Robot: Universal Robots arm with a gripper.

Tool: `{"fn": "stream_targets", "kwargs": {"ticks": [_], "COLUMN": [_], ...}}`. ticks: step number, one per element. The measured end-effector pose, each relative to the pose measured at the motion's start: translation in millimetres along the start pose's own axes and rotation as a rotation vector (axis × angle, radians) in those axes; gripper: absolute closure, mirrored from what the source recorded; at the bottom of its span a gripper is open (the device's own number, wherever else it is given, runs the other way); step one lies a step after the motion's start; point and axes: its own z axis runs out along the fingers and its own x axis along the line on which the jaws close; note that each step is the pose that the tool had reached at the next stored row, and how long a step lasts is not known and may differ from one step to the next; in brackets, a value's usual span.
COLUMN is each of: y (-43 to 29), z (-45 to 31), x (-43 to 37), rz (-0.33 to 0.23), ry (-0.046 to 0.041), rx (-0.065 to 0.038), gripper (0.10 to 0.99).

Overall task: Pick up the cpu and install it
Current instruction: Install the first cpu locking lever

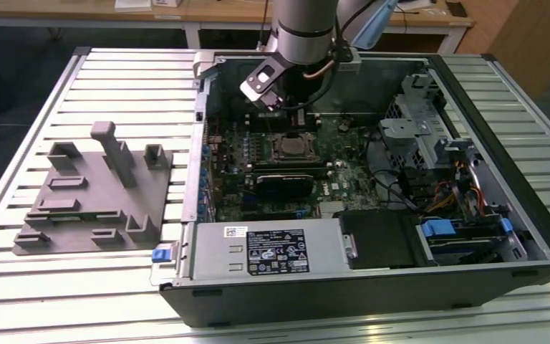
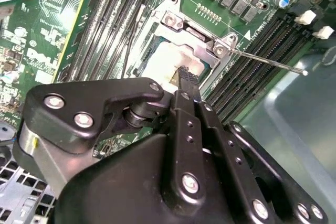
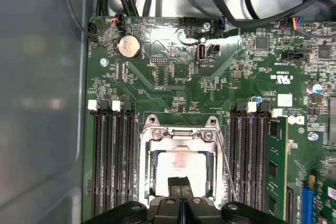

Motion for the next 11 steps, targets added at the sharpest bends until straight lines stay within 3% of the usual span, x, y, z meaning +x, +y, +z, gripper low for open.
{"fn": "stream_targets", "kwargs": {"ticks": [1,2,4,8,11], "y": [0.1,0.2,0.1,0.1,0.0], "z": [-15.2,-23.5,-30.5,-36.1,-36.1], "x": [0.3,0.6,0.7,0.7,0.7], "rz": [0.000,0.000,0.000,-0.004,-0.051], "ry": [0.0065,0.0097,0.0120,0.0183,0.0188], "rx": [0.000,0.000,0.000,0.000,0.001], "gripper": [0.980,0.980,0.980,0.980,0.980]}}
